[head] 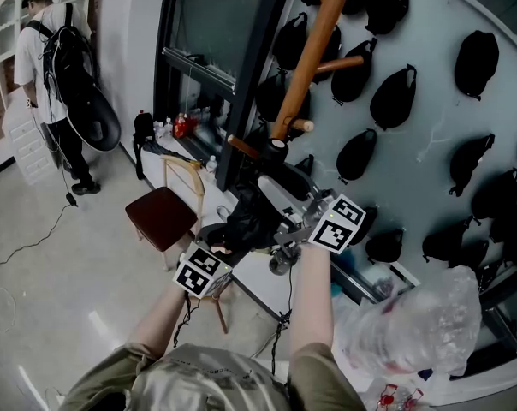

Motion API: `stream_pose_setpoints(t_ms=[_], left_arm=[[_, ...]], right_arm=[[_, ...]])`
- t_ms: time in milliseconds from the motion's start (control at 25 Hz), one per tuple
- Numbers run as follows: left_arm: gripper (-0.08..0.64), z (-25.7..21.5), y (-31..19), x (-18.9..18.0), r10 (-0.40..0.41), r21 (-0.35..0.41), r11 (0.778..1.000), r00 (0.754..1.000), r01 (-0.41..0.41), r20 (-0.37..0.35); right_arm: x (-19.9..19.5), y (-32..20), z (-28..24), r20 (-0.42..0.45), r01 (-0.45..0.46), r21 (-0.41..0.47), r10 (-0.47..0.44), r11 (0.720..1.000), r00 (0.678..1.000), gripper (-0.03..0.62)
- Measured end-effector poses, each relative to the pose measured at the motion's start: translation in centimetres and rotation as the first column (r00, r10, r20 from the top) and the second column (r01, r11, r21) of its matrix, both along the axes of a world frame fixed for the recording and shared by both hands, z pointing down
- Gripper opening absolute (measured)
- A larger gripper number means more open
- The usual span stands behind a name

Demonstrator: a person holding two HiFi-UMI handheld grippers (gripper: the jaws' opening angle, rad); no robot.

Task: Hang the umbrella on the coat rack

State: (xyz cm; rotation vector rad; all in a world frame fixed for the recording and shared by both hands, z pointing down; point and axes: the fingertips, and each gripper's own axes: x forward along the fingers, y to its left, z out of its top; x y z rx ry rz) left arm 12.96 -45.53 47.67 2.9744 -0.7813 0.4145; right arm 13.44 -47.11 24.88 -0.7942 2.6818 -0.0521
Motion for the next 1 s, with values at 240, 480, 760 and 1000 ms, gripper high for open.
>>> stream_pose_setpoints(t_ms=[240,480,760,1000], left_arm=[[0.265,1.4,0.2,0.2,0.004,-0.030,1.000,1.000,-0.004,0.006],[0.282,1.8,0.1,0.1,-0.023,-0.029,0.999,1.000,0.022,-0.001],[0.326,3.2,0.0,-0.7,-0.073,-0.001,0.997,0.997,0.073,0.023],[0.356,3.8,0.7,-1.4,-0.092,-0.002,0.996,0.995,0.092,0.023]], right_arm=[[0.3,-0.6,1.8,0.001,-0.029,-0.040,0.029,0.999,1.000,0.193],[0.9,-0.8,2.3,0.023,-0.046,-0.051,0.048,0.998,0.999,0.193],[1.3,-1.2,3.3,-0.022,-0.110,-0.028,0.109,0.994,0.994,0.193],[1.8,-1.2,4.1,-0.054,-0.158,-0.002,0.158,0.987,0.986,0.193]])
